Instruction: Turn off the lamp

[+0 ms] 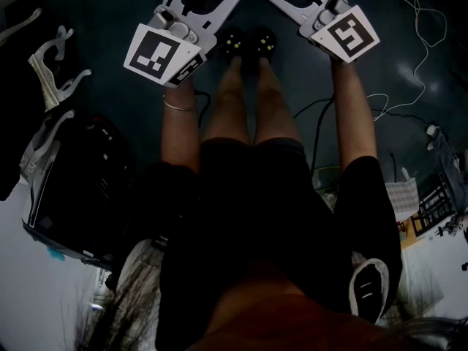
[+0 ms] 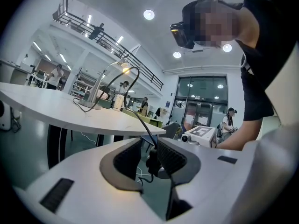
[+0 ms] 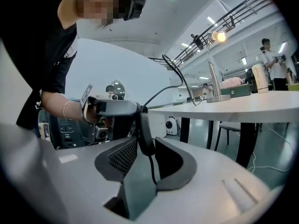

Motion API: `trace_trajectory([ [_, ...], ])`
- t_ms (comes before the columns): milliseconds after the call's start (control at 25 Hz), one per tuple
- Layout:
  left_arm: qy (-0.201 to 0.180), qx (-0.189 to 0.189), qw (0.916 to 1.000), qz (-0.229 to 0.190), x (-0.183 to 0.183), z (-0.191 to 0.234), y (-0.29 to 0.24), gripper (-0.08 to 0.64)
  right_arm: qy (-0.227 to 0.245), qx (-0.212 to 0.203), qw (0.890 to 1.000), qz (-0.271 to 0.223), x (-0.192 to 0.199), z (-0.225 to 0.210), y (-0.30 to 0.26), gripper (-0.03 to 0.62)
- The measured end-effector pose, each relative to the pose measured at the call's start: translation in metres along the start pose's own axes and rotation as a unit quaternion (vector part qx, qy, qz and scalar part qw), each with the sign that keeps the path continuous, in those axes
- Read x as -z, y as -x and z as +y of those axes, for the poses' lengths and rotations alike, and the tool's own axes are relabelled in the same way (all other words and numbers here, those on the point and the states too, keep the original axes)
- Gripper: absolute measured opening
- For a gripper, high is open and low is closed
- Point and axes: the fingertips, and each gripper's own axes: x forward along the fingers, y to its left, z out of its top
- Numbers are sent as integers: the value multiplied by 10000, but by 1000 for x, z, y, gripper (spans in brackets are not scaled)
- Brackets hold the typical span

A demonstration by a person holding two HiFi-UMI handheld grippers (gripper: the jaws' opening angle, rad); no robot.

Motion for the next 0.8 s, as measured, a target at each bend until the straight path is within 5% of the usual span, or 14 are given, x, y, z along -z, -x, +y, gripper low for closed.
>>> trace_trajectory([
  [240,-220,209,9988,377,13,-9,-1,94,-65,63,10000,-15,1,-2,2,115],
  [800,-228,381,9978,482,23,-15,-7,94,86,108,9998,115,2,-2,1,63],
])
